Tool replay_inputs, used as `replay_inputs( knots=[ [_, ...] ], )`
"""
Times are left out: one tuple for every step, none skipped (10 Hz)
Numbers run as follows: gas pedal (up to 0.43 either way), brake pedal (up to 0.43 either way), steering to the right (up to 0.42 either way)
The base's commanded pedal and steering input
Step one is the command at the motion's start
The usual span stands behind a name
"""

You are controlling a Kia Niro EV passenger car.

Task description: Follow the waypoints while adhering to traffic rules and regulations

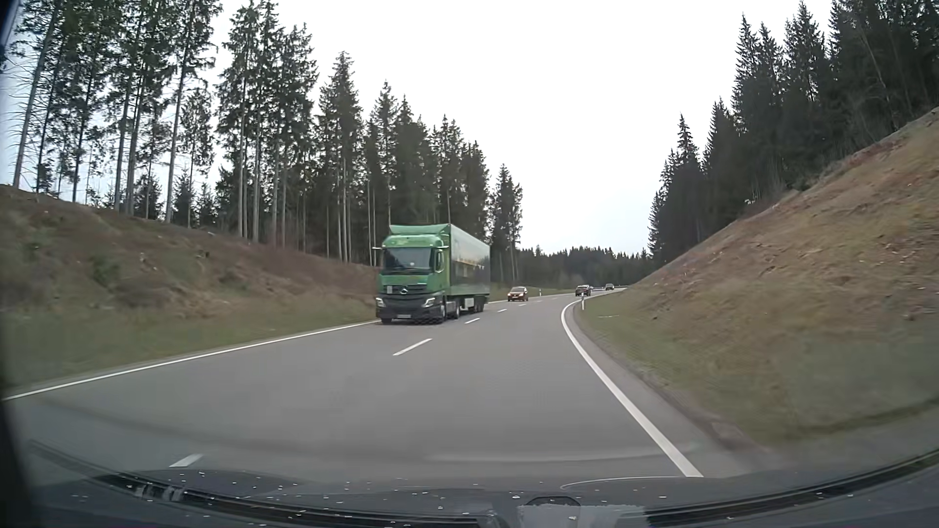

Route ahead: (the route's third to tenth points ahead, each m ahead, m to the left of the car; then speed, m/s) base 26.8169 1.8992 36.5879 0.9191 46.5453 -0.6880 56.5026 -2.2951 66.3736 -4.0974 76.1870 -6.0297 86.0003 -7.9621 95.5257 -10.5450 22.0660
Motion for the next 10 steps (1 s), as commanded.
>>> replay_inputs(
  knots=[
    [0.209,0.000,0.015],
    [0.209,0.000,0.015],
    [0.228,0.000,0.014],
    [0.248,0.000,0.013],
    [0.268,0.000,0.013],
    [0.280,0.000,0.013],
    [0.280,0.000,0.013],
    [0.287,0.000,0.015],
    [0.287,0.000,0.016],
    [0.287,0.000,0.017]
  ],
)
